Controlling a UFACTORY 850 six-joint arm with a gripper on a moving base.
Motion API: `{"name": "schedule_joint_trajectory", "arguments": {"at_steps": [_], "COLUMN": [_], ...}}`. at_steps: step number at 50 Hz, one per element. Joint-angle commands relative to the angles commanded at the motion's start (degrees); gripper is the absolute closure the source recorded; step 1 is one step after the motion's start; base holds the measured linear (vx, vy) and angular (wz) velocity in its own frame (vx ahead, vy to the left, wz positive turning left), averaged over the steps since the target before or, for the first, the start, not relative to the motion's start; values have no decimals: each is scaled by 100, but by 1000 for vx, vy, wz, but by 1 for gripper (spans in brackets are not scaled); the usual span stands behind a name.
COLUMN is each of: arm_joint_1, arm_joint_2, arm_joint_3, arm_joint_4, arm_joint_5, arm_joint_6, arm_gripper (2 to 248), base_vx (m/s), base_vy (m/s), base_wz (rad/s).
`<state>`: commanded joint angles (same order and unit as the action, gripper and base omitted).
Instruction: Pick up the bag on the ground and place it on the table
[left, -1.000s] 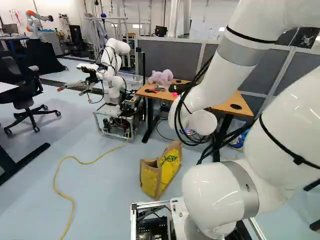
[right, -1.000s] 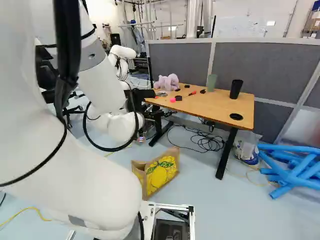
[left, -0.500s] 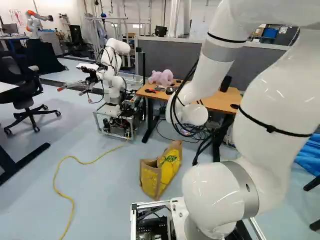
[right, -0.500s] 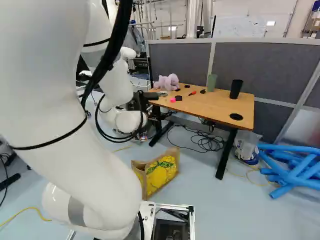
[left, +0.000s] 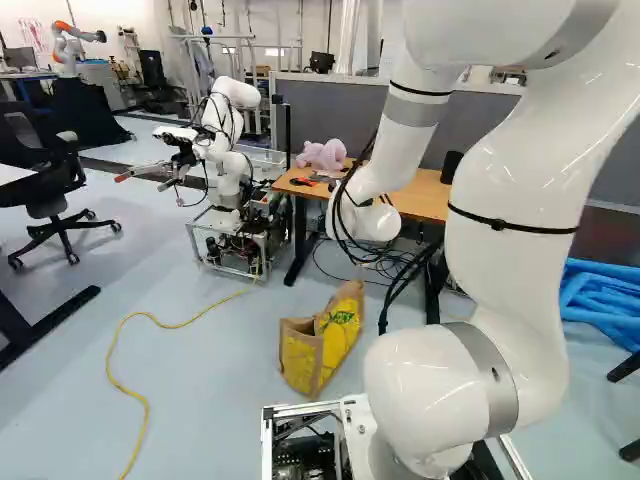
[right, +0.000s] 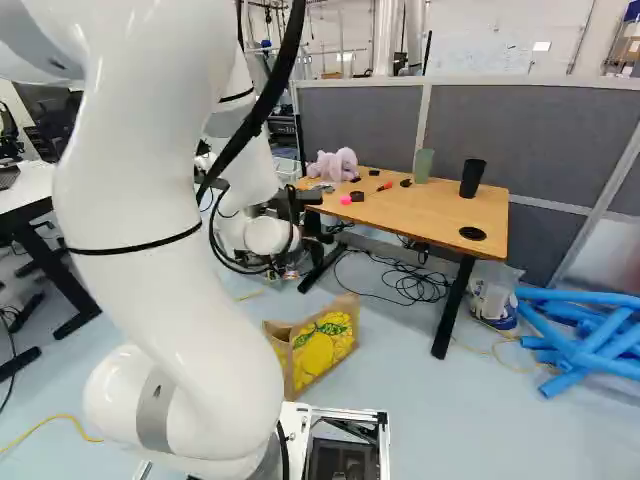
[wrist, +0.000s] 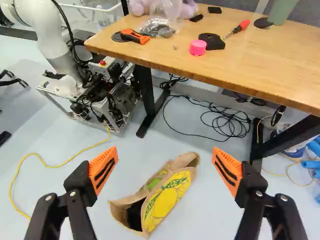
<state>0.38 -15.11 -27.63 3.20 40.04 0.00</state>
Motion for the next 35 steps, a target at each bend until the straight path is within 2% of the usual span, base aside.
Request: {"name": "schedule_joint_trajectory", "arguments": {"at_steps": [35], "arm_joint_1": [92], "arm_joint_2": [-1123], "arm_joint_3": [-801], "arm_joint_4": [495], "arm_joint_5": [-718], "arm_joint_6": [0], "arm_gripper": [3], "base_vx": [0], "base_vy": [0], "base_wz": [0]}}
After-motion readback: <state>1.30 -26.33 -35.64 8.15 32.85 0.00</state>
